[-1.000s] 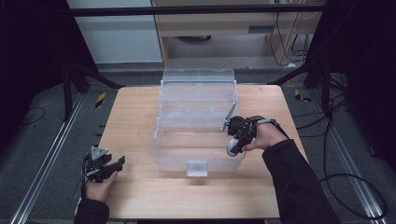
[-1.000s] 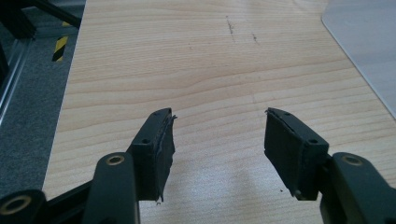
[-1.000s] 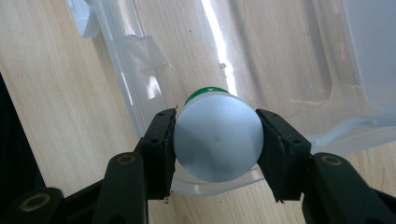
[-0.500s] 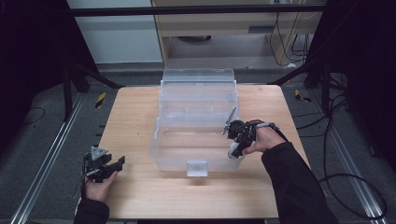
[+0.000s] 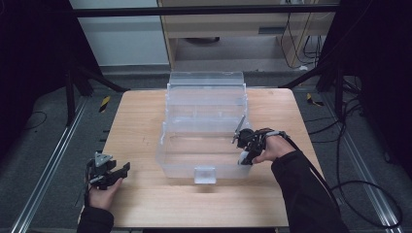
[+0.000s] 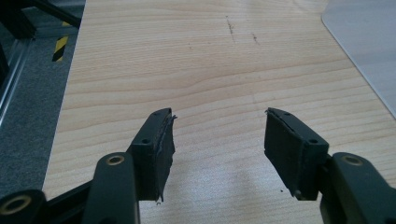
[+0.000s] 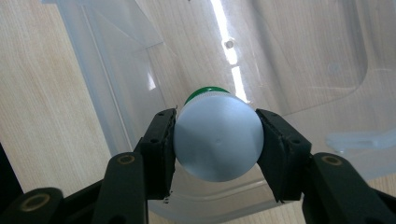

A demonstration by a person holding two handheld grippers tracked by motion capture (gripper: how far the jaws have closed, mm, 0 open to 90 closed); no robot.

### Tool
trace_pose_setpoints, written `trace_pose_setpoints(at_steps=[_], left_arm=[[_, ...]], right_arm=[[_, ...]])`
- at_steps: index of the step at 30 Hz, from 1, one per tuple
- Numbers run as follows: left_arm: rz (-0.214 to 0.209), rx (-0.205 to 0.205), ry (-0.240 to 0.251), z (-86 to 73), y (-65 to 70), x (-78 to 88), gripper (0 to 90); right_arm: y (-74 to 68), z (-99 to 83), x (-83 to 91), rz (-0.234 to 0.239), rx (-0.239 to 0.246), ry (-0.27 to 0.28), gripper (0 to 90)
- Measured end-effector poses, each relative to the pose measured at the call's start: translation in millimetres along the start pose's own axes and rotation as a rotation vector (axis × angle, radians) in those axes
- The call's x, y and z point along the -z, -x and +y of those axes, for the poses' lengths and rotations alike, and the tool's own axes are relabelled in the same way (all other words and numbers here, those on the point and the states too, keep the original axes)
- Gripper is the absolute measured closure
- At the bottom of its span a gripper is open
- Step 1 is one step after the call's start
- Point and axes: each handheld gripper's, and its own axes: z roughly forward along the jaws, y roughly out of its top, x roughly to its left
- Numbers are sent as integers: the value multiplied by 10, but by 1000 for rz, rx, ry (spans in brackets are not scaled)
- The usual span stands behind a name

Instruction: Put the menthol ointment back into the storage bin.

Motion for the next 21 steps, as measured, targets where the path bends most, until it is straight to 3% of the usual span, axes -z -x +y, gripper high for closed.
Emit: trace_pose_setpoints(at_steps=[21], left_arm=[[-2,-1,-2,0,0,-2,420]], right_arm=[[-7,9,-44,4,-4,-16,500]])
